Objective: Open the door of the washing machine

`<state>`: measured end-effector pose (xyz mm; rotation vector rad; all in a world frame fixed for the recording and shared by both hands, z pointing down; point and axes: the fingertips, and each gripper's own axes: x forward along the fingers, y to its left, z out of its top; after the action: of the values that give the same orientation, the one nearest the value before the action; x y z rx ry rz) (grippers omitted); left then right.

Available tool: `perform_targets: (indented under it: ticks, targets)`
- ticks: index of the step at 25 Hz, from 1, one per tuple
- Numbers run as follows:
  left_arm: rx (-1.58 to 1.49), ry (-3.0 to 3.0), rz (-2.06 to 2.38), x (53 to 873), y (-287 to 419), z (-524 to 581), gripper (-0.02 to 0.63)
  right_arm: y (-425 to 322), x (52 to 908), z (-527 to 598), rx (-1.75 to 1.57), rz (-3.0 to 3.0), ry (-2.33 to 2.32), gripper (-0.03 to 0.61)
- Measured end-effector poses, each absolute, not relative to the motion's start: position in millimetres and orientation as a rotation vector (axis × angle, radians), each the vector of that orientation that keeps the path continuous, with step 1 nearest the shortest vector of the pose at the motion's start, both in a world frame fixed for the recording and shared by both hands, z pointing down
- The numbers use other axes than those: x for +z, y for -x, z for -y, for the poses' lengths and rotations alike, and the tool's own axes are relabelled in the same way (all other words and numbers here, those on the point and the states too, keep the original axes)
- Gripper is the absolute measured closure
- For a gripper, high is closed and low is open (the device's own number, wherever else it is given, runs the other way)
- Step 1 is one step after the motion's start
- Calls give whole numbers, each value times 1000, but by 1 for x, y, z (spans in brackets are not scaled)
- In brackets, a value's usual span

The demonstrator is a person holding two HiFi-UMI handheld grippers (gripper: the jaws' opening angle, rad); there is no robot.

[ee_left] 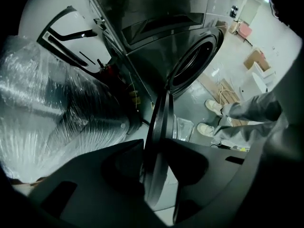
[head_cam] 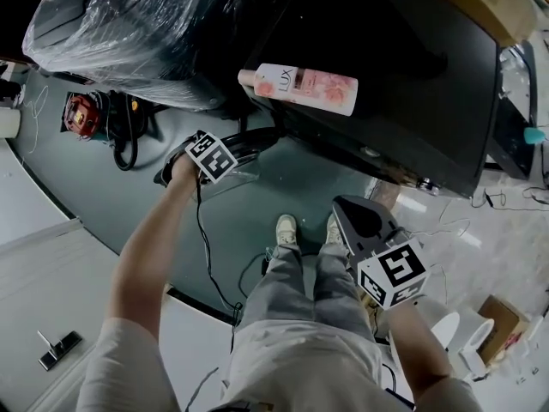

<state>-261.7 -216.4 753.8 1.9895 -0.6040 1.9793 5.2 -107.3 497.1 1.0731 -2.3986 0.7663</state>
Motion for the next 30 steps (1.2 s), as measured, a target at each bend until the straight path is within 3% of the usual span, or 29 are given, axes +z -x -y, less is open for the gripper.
perform_targets:
  ticks: [7, 15, 17, 30]
  targets:
    - [2051, -2046, 610, 755, 267, 229, 476, -9, 496, 102, 811, 2400, -1092, 552]
    - [1961, -2138, 1020, 712, 283, 232, 468, -16, 478, 92, 796, 2422, -1115, 552]
    - [1821, -2188, 1147, 682, 279, 226, 528, -18, 467, 90, 762, 2441, -1131, 552]
    - [1010, -2500, 1487, 473, 213, 157, 577, -22, 378, 73, 450, 2516, -1135, 552]
